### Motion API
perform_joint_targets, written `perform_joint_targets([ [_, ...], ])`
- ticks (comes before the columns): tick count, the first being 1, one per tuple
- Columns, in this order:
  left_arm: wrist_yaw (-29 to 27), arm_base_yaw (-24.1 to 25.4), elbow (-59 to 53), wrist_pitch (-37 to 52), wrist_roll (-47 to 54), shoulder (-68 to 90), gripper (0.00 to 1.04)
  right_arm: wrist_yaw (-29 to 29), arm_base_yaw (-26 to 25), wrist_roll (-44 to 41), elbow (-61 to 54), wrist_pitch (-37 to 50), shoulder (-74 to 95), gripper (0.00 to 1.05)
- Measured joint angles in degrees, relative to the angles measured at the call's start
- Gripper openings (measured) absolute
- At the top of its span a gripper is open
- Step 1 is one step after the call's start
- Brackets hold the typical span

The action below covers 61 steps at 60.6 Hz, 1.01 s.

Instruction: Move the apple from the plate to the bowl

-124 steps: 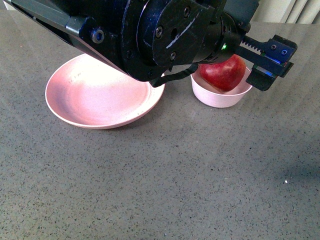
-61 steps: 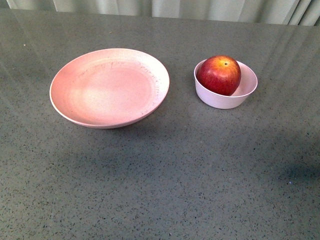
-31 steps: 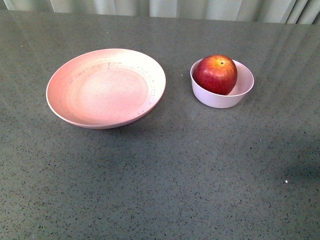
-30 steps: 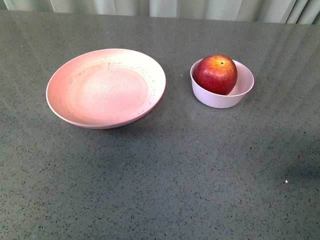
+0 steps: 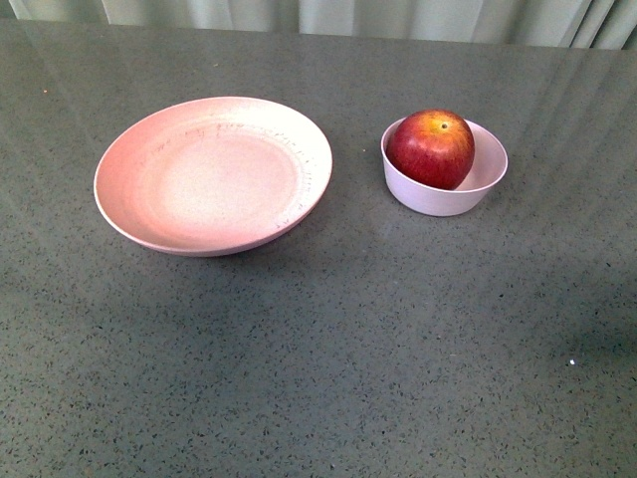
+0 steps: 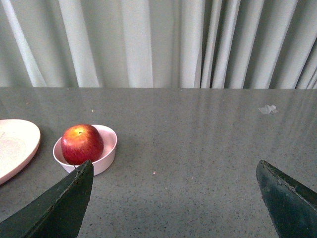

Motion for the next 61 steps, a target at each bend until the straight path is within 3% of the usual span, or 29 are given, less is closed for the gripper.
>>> perform_joint_targets([
  [28,0.0,0.0,-0.5,-16.9,0.0,-18.7,0.02,0.0,0.0,0.0,0.0,0.0,0.0,0.96],
  [61,0.0,0.0,-0.5,-28.5,0.0,-30.5,0.02,0.0,0.0,0.0,0.0,0.0,0.0,0.96],
])
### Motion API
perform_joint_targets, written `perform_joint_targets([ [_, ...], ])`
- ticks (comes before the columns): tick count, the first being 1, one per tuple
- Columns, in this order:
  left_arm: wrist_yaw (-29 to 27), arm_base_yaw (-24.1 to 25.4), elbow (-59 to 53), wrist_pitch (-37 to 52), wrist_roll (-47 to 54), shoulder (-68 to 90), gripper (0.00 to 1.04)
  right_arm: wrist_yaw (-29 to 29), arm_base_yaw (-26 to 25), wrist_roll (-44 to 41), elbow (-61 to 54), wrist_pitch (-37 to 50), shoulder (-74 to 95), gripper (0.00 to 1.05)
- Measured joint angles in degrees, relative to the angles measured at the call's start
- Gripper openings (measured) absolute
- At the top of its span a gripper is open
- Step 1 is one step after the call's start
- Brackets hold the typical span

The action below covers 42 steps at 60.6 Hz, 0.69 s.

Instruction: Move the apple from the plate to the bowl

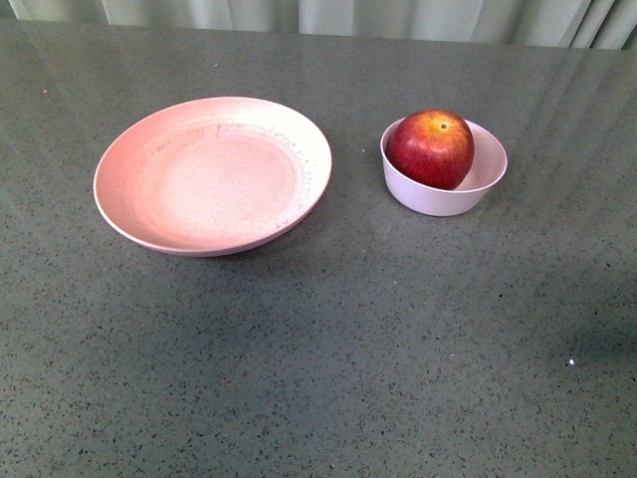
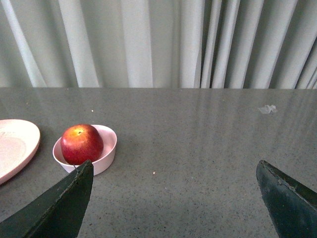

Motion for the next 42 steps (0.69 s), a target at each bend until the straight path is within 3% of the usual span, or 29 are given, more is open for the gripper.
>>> perform_joint_targets([
  [17,0.0,0.0,0.0,-4.0,0.0,-4.0,0.02,0.0,0.0,0.0,0.0,0.0,0.0,0.96],
  [23,0.0,0.0,0.0,-13.3,0.0,-11.7,0.02,0.0,0.0,0.0,0.0,0.0,0.0,0.96],
  [42,0.0,0.0,0.0,-14.0,0.0,-13.0,0.02,0.0,0.0,0.0,0.0,0.0,0.0,0.96],
])
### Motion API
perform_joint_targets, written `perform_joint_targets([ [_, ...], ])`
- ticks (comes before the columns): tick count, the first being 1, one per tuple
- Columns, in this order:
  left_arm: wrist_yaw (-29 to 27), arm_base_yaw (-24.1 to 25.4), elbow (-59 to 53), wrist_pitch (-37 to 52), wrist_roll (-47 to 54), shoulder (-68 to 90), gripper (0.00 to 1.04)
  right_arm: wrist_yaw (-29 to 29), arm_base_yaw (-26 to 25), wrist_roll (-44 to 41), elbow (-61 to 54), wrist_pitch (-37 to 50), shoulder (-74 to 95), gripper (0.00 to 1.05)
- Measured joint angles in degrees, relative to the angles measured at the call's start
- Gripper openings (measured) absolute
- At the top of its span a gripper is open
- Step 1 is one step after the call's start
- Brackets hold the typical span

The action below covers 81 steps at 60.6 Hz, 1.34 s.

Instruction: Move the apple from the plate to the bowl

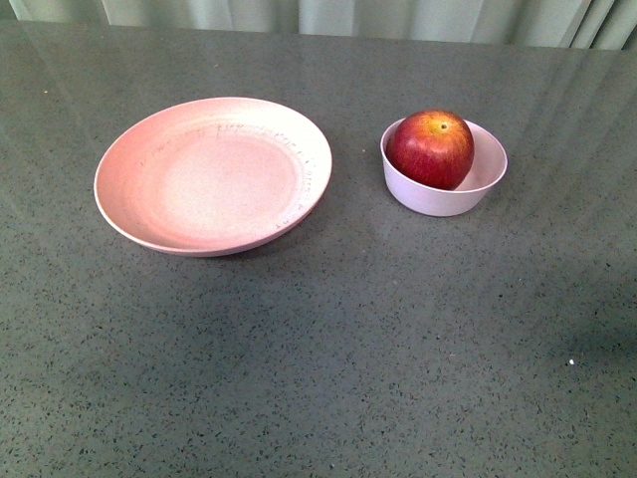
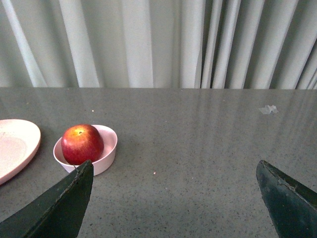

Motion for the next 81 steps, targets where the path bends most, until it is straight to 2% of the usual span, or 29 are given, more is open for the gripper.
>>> perform_joint_targets([
  [8,0.0,0.0,0.0,0.0,-0.1,0.0,0.03,0.0,0.0,0.0,0.0,0.0,0.0,0.96],
  [11,0.0,0.0,0.0,0.0,0.0,0.0,0.12,0.0,0.0,0.0,0.0,0.0,0.0,0.96],
  [15,0.0,0.0,0.0,0.0,0.0,0.0,0.30,0.0,0.0,0.0,0.0,0.0,0.0,0.96],
  [31,0.0,0.0,0.0,0.0,0.0,0.0,0.76,0.0,0.0,0.0,0.0,0.0,0.0,0.96],
  [37,0.0,0.0,0.0,0.0,0.0,0.0,0.97,0.0,0.0,0.0,0.0,0.0,0.0,0.96],
  [40,0.0,0.0,0.0,0.0,0.0,0.0,0.95,0.0,0.0,0.0,0.0,0.0,0.0,0.96],
  [81,0.0,0.0,0.0,0.0,0.0,0.0,0.96,0.0,0.0,0.0,0.0,0.0,0.0,0.96],
])
